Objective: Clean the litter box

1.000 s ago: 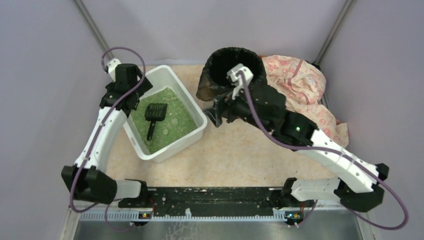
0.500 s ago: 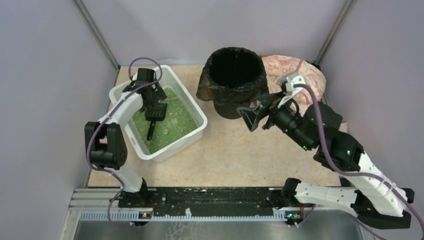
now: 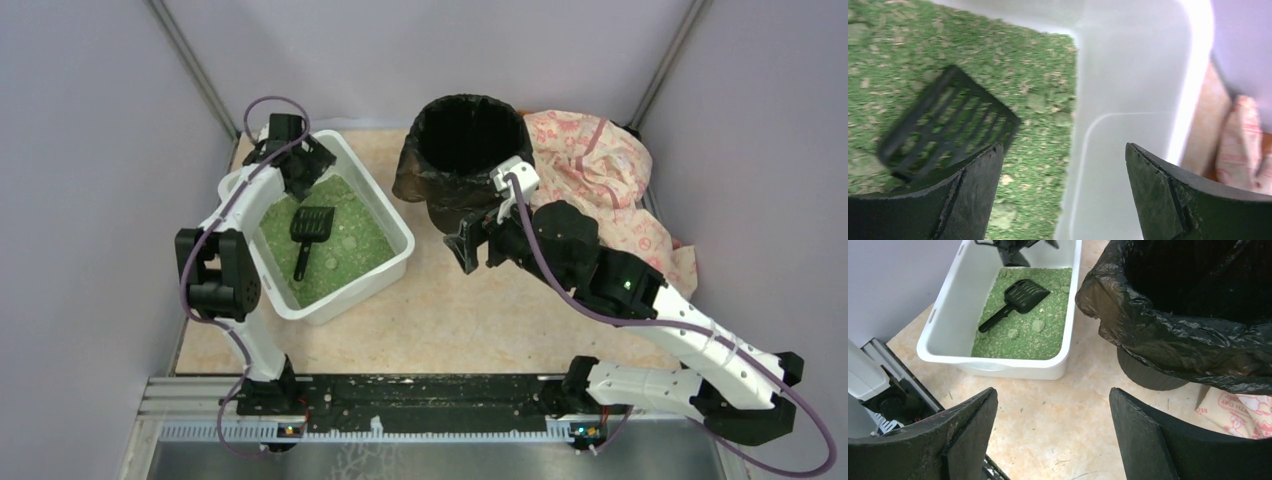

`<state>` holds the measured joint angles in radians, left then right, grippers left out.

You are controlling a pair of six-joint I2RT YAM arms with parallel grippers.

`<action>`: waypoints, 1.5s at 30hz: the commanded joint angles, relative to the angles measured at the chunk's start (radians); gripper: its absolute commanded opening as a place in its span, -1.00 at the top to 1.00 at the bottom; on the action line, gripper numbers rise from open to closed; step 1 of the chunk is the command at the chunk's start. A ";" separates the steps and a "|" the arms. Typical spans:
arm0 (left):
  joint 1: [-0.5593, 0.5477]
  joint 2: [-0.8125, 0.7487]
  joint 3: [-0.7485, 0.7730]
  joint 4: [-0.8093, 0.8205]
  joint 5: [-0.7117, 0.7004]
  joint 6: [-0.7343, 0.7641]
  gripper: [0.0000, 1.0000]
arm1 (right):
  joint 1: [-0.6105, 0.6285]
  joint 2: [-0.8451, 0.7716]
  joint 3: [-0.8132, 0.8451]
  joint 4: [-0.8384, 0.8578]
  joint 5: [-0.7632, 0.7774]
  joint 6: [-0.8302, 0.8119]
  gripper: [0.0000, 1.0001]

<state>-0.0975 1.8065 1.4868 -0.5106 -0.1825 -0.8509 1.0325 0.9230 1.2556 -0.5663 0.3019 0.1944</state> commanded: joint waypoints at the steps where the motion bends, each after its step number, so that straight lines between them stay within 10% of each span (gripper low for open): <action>1: -0.030 0.048 0.134 0.007 0.076 -0.093 -0.92 | 0.006 0.006 -0.004 0.066 -0.028 0.017 -0.65; 17: -0.151 0.360 0.500 -0.191 -0.032 -0.087 -0.91 | 0.006 -0.067 -0.041 0.020 0.018 0.022 -0.65; 30: -0.220 0.357 0.468 -0.181 -0.083 0.279 0.19 | 0.005 -0.090 -0.089 0.036 0.026 0.025 -0.65; 35: -0.214 0.354 0.440 -0.160 -0.029 0.345 1.00 | 0.005 -0.104 -0.101 0.040 0.031 0.028 -0.65; 45: -0.229 0.340 0.439 -0.113 0.027 0.524 1.00 | 0.005 -0.122 -0.119 0.025 0.039 0.042 -0.65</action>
<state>-0.3241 2.1593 1.9327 -0.7322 -0.2710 -0.4767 1.0325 0.8177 1.1378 -0.5694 0.3252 0.2226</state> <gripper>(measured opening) 0.296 0.826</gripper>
